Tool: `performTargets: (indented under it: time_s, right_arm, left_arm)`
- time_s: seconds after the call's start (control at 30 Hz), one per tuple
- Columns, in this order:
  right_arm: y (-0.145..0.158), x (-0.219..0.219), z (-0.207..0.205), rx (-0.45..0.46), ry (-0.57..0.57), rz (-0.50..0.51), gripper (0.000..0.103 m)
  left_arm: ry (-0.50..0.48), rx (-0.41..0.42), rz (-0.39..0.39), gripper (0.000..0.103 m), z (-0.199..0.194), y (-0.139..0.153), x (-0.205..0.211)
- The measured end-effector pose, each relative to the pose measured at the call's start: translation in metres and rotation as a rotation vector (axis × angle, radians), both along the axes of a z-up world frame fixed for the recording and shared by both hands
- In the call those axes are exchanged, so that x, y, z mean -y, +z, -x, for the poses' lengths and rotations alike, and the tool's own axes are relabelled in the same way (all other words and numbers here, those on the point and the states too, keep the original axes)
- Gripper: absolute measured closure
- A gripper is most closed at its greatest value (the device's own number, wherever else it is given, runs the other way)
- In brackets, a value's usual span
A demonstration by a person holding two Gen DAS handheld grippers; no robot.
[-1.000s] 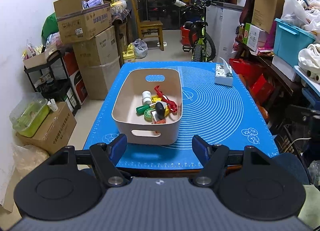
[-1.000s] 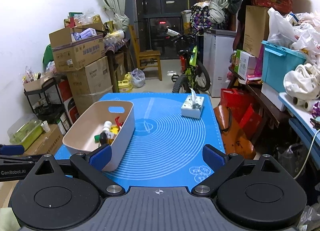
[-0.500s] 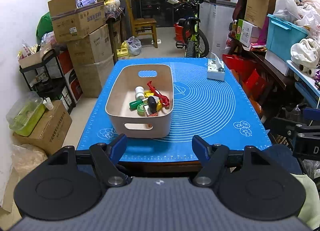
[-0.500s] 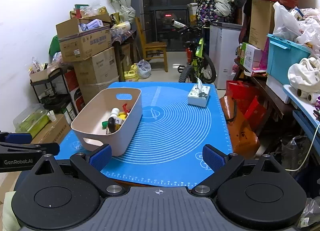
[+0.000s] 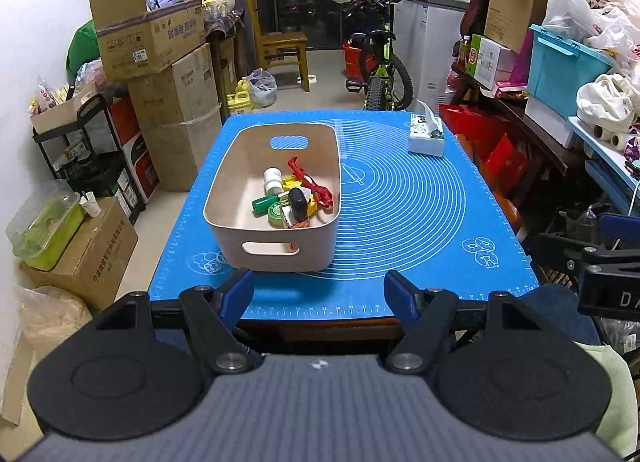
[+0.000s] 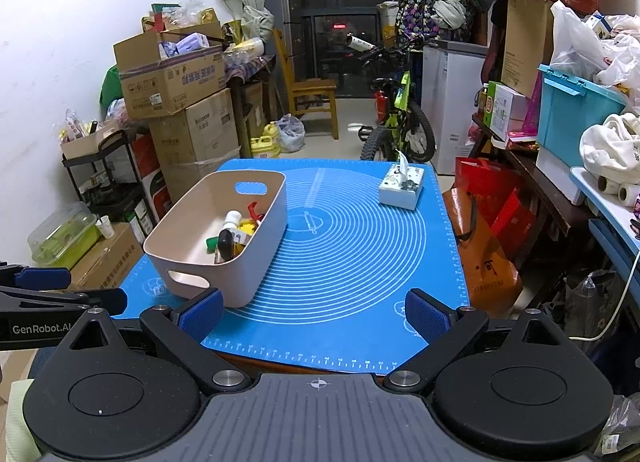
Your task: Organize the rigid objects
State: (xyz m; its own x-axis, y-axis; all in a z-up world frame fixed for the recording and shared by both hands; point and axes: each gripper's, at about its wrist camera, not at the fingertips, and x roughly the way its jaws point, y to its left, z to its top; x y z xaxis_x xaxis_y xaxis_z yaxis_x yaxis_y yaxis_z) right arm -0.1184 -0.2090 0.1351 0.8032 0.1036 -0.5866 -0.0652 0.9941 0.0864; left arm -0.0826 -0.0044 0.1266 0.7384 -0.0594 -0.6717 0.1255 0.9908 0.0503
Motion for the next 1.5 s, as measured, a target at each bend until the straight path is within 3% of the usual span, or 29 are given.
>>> performTargets:
  time_s: [1.5]
  right_arm:
    - [-0.0023,0.0058,-0.0015,-0.002,-0.006,-0.007,0.006]
  left_arm:
    - [0.000,-0.014,0.000,0.030,-0.0030,0.0000,-0.0009]
